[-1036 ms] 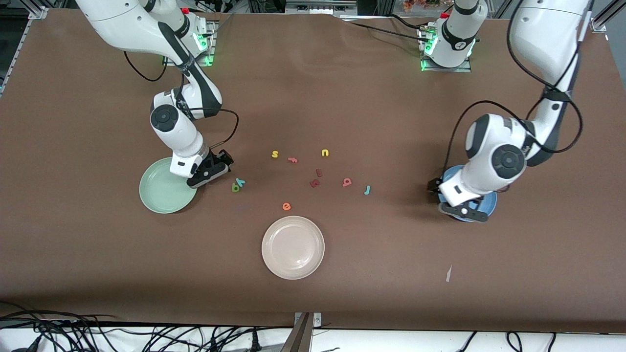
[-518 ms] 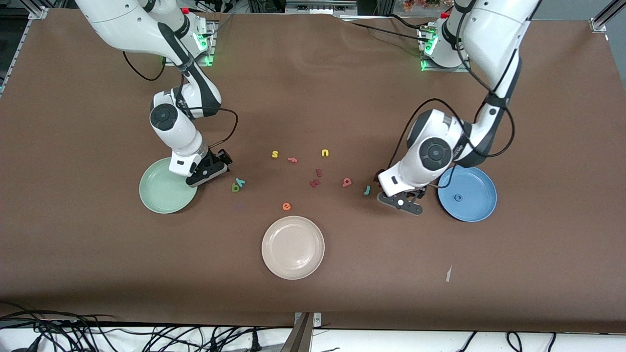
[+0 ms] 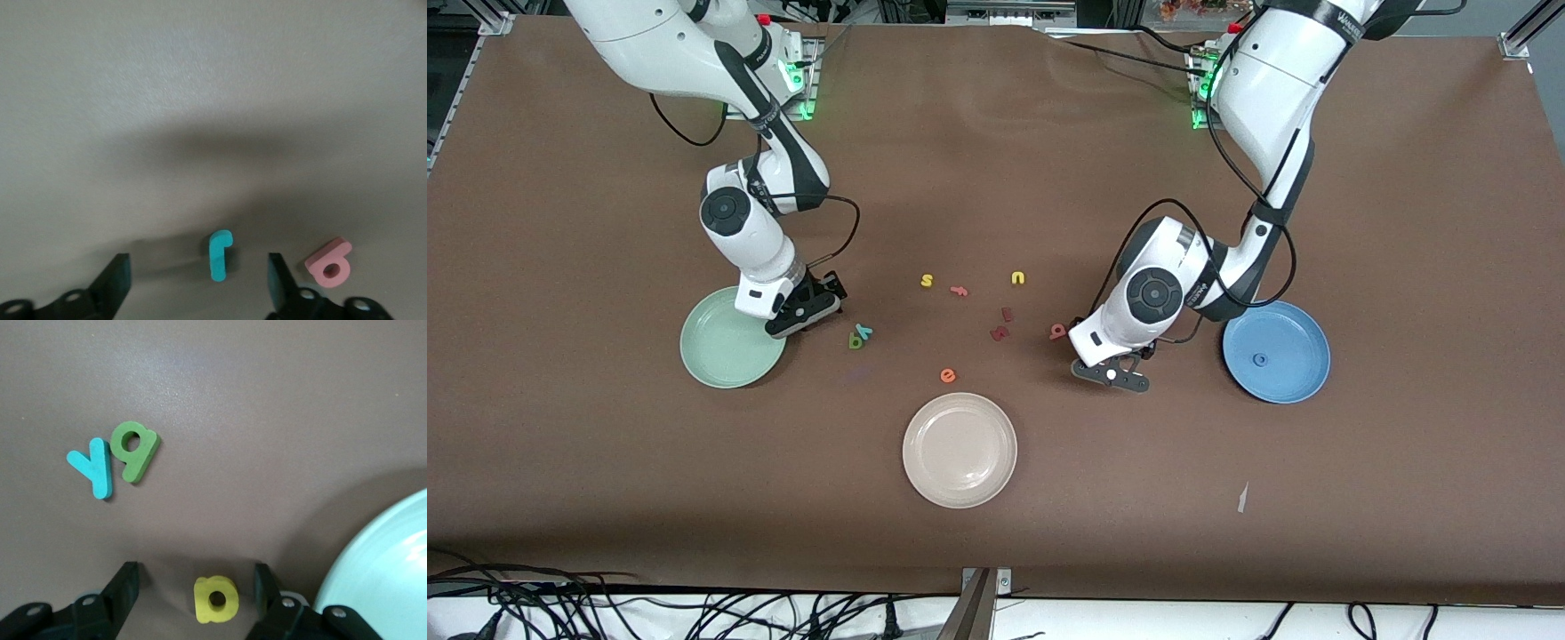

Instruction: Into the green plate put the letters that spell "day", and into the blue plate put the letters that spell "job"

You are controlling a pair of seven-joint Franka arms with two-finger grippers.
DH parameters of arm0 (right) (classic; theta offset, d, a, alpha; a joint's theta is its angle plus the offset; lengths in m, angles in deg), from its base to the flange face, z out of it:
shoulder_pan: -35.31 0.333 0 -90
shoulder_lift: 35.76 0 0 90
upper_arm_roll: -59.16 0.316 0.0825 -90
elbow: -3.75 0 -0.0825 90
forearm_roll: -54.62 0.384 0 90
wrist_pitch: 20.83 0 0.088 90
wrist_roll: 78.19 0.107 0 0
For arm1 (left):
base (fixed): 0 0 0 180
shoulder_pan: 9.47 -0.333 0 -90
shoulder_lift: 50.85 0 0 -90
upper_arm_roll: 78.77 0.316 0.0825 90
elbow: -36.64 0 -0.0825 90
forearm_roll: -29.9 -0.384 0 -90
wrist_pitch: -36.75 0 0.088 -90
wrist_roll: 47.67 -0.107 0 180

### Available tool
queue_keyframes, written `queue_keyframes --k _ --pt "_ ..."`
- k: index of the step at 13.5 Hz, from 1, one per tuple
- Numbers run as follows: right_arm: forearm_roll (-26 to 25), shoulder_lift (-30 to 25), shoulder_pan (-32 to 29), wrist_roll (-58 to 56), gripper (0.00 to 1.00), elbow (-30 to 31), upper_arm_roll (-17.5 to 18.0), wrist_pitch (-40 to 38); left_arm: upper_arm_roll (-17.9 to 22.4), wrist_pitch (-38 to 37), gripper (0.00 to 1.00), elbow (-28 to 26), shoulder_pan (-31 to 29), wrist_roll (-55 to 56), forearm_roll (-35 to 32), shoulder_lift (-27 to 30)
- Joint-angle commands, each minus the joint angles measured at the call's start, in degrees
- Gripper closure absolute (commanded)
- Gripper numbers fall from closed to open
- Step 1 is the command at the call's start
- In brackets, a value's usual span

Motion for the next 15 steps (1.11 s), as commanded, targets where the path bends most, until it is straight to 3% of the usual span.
queue_keyframes --k 1,2,3,8,10,15 --pt "-0.23 -0.4 -0.43 -0.9 0.27 0.93 -0.1 1.36 1.04 -1.18 0.21 2.49 1.56 1.93 -0.52 -1.46" --pt "-0.23 -0.4 -0.43 -0.99 0.28 1.02 -0.27 1.36 1.04 -1.18 0.23 2.32 1.56 1.93 -0.7 -1.46" --pt "-0.23 -0.32 -0.43 -1.08 0.32 1.02 -0.45 1.36 1.04 -1.26 0.31 2.14 1.65 2.02 -0.7 -1.46" --pt "-0.23 -0.58 -0.43 -1.08 0.32 2.25 -1.42 1.36 1.12 -1.26 0.75 2.05 1.82 3.42 -0.7 -1.89" --pt "-0.23 -0.67 -0.43 -1.08 0.36 2.25 -1.42 1.36 1.21 -1.35 1.0 2.14 1.74 3.95 -0.7 -1.9" --pt "-0.23 -0.67 -0.43 -0.99 0.53 2.33 -1.42 1.36 1.56 -3.71 1.0 2.58 -0.72 2.99 -0.7 0.29"
